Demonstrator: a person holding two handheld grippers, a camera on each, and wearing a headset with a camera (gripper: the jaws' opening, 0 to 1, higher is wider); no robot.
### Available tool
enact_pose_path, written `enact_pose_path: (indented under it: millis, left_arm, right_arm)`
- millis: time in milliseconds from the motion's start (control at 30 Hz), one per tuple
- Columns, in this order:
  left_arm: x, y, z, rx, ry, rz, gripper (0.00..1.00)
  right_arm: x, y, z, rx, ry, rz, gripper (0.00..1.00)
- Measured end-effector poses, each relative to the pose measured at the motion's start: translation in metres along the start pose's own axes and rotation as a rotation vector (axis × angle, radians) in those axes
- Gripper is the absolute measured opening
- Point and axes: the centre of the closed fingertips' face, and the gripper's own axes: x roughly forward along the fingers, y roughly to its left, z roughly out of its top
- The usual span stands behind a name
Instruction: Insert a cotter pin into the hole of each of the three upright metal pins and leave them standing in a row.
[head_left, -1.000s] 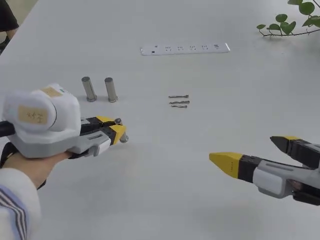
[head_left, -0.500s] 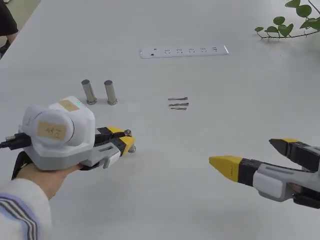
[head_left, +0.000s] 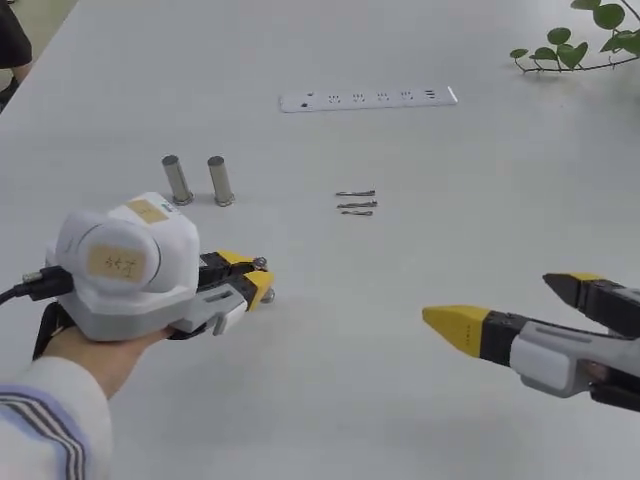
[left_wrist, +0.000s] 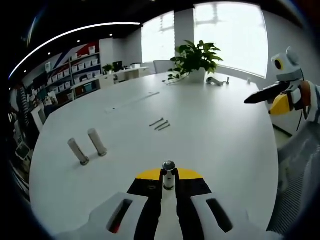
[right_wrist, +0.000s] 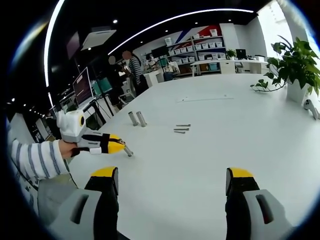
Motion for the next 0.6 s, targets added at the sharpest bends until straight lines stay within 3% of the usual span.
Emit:
enact_pose_path:
  millis: [100,167,600]
  left_arm:
    - [0.0008,-0.0002,-0.0024,0.001,0.007,0.0,0.05]
    - [0.0001,0.0014,0.0037,-0.012,-0.025,0.009,0.05]
    - [-0.0036,-0.0008,0.0067,-0.004,-0.03,-0.013,0.05]
  right_arm:
    - [-0.0003,-0.0011,0.0011,0.002,-0.005,-0.006,0.87]
    - [-0.0006,-0.0015,0.0012,0.003,-0.005,-0.006,0.87]
    - [-0.0009,0.0009,-0.001,0.001,0.0,0.0,0.87]
